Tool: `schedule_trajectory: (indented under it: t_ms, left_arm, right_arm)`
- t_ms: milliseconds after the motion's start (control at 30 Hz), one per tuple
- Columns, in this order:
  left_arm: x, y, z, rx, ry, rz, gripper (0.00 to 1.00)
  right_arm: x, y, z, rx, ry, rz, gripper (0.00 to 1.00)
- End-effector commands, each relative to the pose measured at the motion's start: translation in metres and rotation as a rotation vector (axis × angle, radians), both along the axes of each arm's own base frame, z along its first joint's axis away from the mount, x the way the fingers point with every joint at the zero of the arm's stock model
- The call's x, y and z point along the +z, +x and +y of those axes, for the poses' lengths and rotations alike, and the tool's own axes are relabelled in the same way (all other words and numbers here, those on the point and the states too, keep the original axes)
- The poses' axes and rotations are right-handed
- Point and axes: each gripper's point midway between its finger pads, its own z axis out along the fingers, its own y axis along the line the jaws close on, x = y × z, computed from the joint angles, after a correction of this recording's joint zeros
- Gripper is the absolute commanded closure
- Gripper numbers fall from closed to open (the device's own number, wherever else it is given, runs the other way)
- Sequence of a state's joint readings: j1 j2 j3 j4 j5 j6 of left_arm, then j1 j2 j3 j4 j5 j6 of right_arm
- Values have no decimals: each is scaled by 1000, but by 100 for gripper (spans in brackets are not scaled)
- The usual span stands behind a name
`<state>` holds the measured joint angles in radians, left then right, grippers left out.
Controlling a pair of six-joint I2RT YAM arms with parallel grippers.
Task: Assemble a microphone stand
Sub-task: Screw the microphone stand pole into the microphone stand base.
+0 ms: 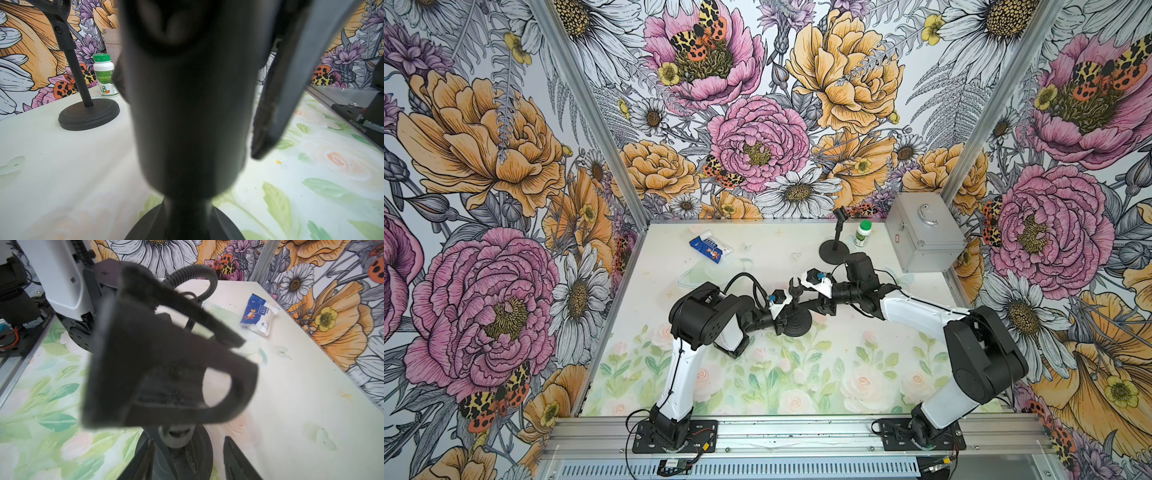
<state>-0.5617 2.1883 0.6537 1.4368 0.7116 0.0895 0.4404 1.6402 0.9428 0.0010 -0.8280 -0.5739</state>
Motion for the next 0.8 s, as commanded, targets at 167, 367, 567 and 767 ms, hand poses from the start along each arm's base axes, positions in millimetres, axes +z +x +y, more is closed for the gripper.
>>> schedule_trajectory:
  t_ms: [167, 367, 567, 767]
  left_arm:
    - [-15, -14, -6, -54, 30, 21, 82]
    - [-15, -14, -6, -54, 31, 23, 82]
    - [-15, -14, -6, -53, 31, 24, 82]
    - [-14, -14, -7, -53, 29, 24, 82]
  right_arm:
    - [3, -6, 17, 48, 8, 23, 66]
    - [-7, -9, 29, -40, -1, 47, 82]
    - [-23, 24, 21, -535, 79, 16, 100]
    - [-36, 12, 11, -896, -39, -170, 100]
